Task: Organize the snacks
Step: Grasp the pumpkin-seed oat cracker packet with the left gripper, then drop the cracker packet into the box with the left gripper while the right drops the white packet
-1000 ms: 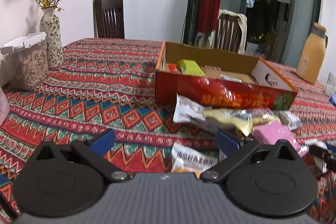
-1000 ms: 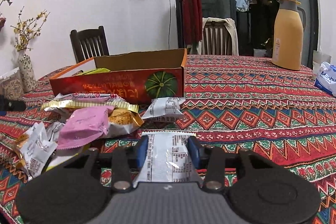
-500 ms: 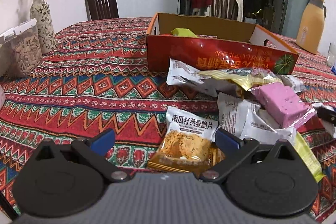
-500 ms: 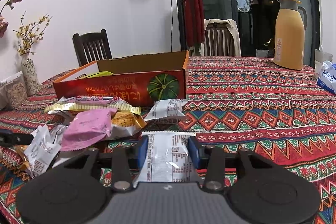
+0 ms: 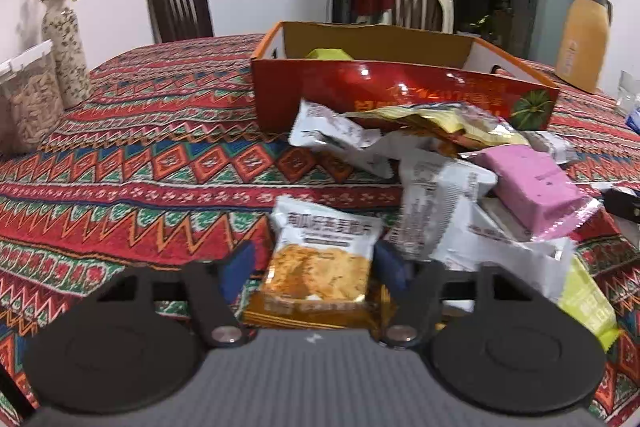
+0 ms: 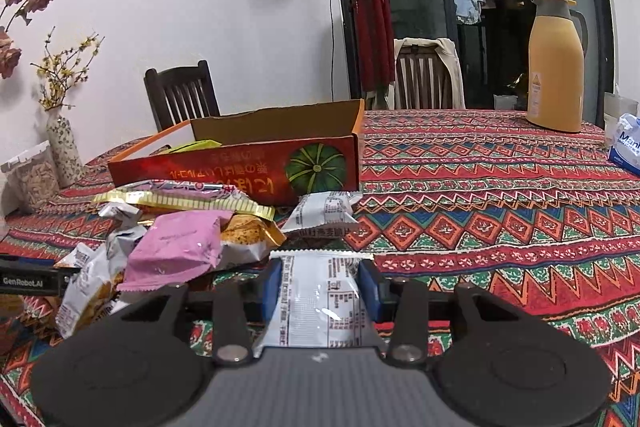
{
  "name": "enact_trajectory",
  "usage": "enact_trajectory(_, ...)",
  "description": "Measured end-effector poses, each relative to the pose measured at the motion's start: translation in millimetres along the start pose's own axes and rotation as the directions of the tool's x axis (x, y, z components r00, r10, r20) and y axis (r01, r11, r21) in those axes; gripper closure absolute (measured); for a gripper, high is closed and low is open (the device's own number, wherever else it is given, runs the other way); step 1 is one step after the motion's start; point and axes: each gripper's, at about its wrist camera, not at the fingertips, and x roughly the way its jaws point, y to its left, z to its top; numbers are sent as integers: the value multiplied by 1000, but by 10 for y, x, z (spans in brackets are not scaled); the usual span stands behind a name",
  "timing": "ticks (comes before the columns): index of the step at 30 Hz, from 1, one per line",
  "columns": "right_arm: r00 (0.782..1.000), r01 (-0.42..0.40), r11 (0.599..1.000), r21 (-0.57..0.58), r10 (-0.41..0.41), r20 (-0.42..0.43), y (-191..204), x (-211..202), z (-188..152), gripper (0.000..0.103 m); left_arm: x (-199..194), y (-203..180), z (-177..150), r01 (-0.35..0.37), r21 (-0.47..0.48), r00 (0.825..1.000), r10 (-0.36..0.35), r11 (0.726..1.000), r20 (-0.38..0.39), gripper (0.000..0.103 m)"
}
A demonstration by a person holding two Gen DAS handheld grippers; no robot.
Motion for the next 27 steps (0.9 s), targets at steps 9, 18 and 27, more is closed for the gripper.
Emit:
enact_trajectory(9,1000,-2,1000,2,2,2,1,-10,-5,62,-34,18,-4,-3,-10,1000,3,1000,9,57)
enact_trajectory(18,1000,3,1000,1,-3,12,9,-26,2,62,-193,88,56,-7,-23,998,8,1000,56,57)
enact_trajectory(27,1000,15,1000,-16,-15,22,62,-37,76,62,-375,108,281,-1,-16,990,3,1000,138,57)
